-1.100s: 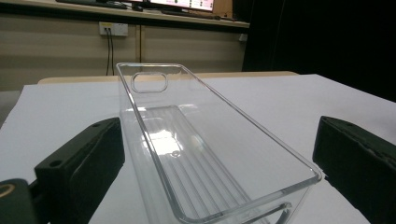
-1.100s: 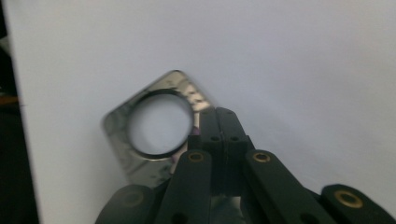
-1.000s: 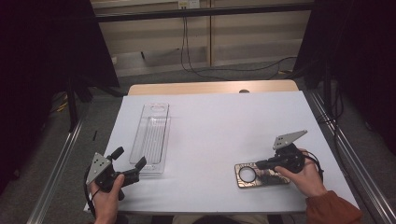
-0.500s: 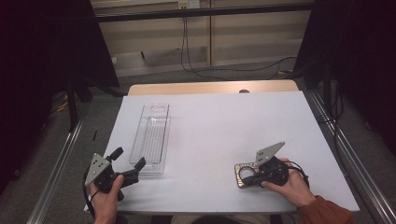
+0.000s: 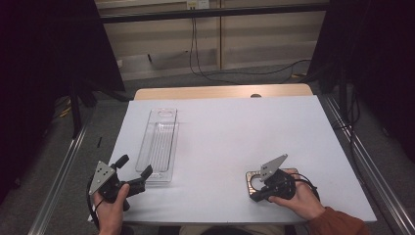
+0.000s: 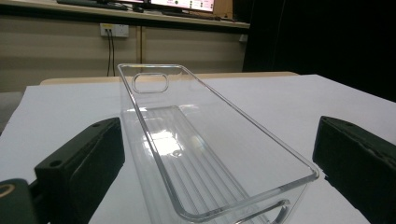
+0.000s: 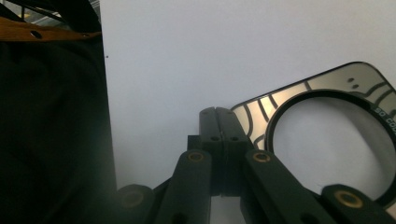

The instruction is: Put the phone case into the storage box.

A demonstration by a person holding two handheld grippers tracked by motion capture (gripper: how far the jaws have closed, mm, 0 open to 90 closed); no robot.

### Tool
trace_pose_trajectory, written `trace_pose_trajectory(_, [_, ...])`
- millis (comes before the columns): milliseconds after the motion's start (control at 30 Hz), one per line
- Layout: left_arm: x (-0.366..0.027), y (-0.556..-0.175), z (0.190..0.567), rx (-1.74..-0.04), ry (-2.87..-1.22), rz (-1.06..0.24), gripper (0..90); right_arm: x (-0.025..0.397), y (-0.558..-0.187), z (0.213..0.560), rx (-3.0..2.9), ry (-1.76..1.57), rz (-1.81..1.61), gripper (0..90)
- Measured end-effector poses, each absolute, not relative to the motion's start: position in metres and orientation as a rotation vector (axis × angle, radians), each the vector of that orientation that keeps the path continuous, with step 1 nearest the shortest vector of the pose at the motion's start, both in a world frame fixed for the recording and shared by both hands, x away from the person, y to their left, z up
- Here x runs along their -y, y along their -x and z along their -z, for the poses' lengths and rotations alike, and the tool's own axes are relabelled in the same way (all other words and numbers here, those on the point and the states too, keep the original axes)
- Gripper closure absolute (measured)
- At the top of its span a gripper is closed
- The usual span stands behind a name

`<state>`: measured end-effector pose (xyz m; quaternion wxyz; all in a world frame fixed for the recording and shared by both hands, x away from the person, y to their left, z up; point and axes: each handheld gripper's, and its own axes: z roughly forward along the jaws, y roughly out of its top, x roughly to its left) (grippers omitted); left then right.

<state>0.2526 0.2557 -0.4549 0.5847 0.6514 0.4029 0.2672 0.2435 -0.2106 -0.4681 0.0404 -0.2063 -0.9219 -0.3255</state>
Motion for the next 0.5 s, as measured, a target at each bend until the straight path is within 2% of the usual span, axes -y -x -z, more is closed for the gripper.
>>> trace_pose_trajectory(500, [-0.256,-0.253,0.455,-0.947,-1.516,-0.625,2.3,0.207,-0.256,0.470,2.809,0.728,1.015,90.0])
